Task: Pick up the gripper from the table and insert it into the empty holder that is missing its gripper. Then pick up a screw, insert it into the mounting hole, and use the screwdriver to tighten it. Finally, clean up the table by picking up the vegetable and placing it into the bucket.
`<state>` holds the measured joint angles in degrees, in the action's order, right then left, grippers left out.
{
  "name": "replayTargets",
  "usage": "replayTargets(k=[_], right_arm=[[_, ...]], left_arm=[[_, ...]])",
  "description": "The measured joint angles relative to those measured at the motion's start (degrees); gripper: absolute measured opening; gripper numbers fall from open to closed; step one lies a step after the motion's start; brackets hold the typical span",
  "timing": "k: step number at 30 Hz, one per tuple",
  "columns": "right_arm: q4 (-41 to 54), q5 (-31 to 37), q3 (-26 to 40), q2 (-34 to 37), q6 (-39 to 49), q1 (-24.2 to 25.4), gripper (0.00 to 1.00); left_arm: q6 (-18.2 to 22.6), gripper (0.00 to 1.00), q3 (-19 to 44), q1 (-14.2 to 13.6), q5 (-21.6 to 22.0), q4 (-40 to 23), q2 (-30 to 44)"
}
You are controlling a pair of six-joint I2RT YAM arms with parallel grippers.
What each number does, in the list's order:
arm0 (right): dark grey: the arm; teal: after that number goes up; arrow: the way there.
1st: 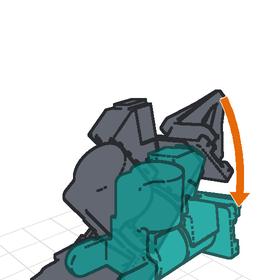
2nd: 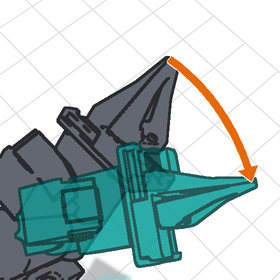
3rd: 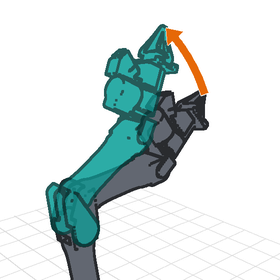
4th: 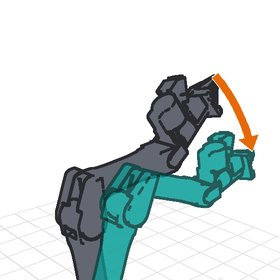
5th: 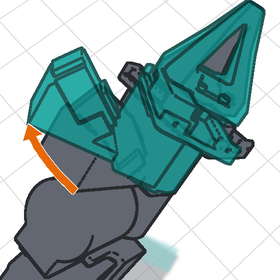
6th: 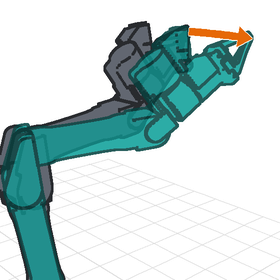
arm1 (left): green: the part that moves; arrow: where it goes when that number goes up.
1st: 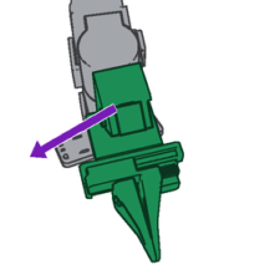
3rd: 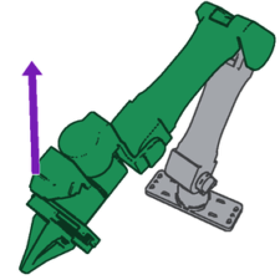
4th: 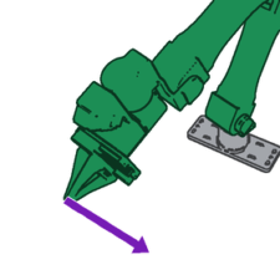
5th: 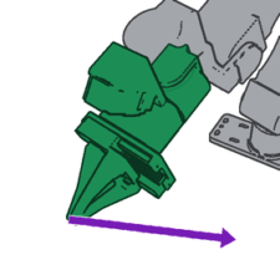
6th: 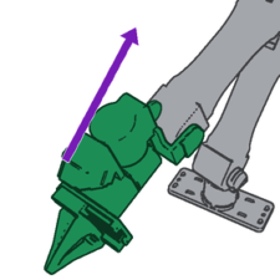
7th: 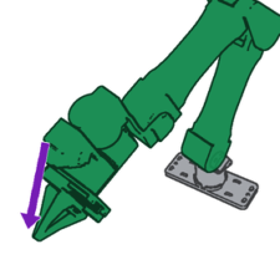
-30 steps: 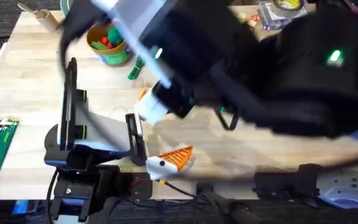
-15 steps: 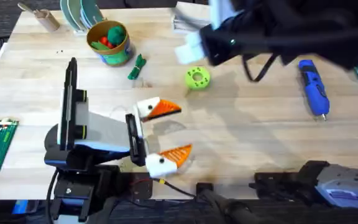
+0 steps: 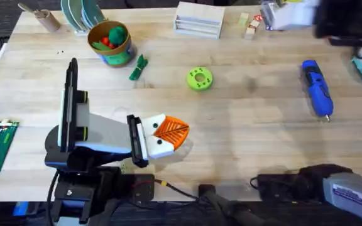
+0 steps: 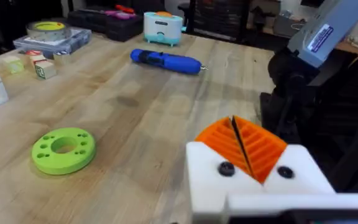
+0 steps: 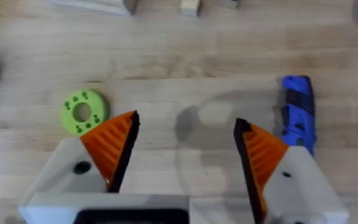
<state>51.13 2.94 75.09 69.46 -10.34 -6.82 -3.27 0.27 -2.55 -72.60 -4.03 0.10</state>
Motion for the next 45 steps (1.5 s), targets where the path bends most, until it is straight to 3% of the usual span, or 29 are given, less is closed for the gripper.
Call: replayTargets(k=[6,13,19,31,45], right_arm=[[5.60,-0.56,0.02,1.00,7.31,11.21,0.963],[5.98,-1.01,0.02,5.00,19.89,22.30,0.963],[5.69,-6.39,0.04,12.30,28.93,29.60,0.963],[0.70,-8.93,0.07,32.79,41.38,31.48,0.964],[-8.35,-8.35,0.09,37.85,43.42,31.75,0.987]], left_arm=[[0.02,0.004,0.00,0.00,0.00,0.02,0.00],[0.04,0.004,0.00,0.00,0.00,0.01,0.00],[0.04,0.004,0.00,0.00,0.00,0.01,0.00],[0.04,0.004,0.00,0.00,0.00,0.00,0.00],[0.04,0.004,0.00,0.00,0.00,0.00,0.00]])
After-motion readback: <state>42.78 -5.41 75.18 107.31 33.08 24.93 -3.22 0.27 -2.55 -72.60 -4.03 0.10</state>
